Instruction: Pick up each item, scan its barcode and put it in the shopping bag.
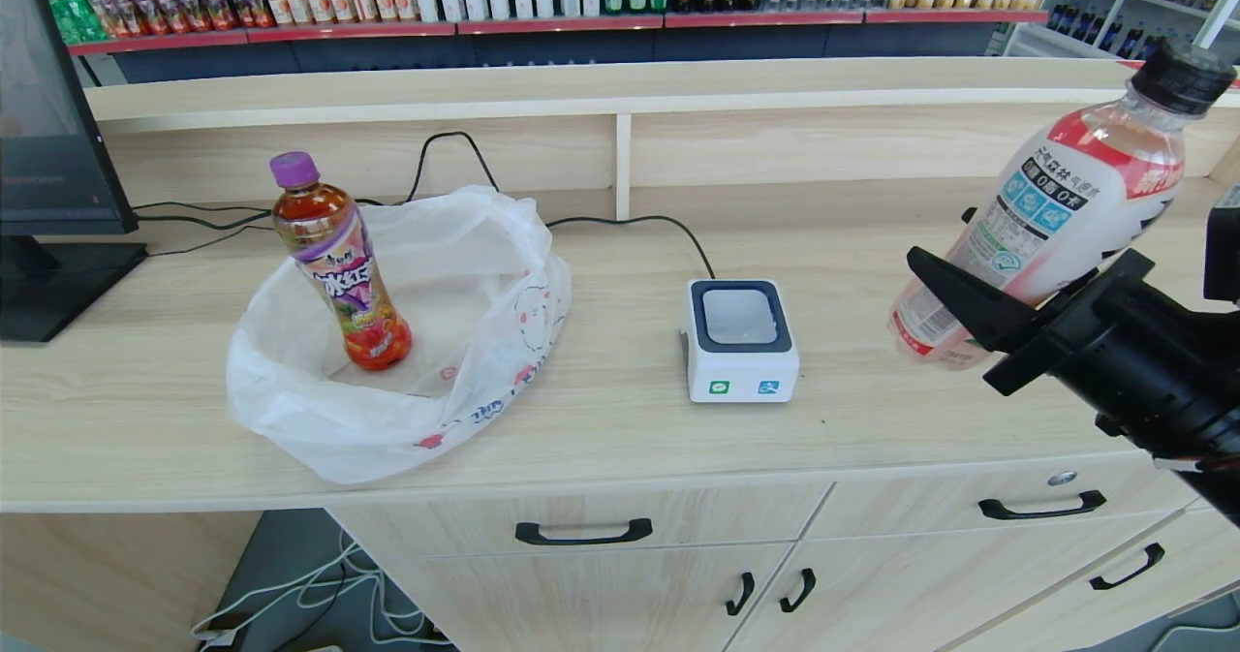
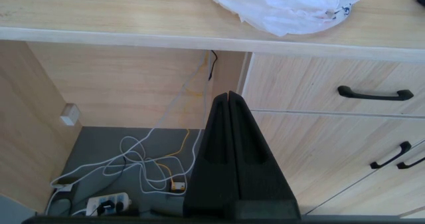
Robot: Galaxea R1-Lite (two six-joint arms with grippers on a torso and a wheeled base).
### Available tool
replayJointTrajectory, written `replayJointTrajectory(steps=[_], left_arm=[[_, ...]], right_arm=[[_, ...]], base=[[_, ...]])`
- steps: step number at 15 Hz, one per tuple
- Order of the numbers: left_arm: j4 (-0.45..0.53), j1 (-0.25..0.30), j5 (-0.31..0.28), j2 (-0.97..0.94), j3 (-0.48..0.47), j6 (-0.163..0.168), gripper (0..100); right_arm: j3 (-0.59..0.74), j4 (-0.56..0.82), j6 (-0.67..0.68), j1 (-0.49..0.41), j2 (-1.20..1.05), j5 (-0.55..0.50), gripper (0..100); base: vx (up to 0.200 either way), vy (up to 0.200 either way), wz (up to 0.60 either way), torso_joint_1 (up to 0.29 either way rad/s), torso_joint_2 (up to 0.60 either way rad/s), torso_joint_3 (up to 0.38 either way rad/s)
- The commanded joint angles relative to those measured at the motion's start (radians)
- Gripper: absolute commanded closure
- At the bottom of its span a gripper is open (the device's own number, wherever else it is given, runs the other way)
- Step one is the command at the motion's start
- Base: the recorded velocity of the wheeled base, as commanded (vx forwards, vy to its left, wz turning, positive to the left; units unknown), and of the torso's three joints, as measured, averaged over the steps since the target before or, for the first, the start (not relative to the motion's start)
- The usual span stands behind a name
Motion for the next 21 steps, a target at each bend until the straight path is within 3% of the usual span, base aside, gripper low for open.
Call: replayJointTrajectory(steps=[1, 6, 21], left_arm=[[0.000, 0.000, 0.000, 0.000, 0.000, -0.001, 100], [0.000, 0.000, 0.000, 0.000, 0.000, -0.001, 100], [0.000, 0.000, 0.000, 0.000, 0.000, 0.000, 100]], right_arm=[[0.017, -0.001, 0.000, 0.000, -0.013, 0.001, 100], [-0.013, -0.001, 0.000, 0.000, 0.006, 0.001, 100], [-0.036, -0.001, -0.001, 0.001, -0.007, 0.001, 100]], base=[[0.000, 0.000, 0.00, 0.000, 0.00, 0.000], [0.000, 0.000, 0.00, 0.000, 0.00, 0.000], [0.000, 0.200, 0.00, 0.001, 0.00, 0.002]])
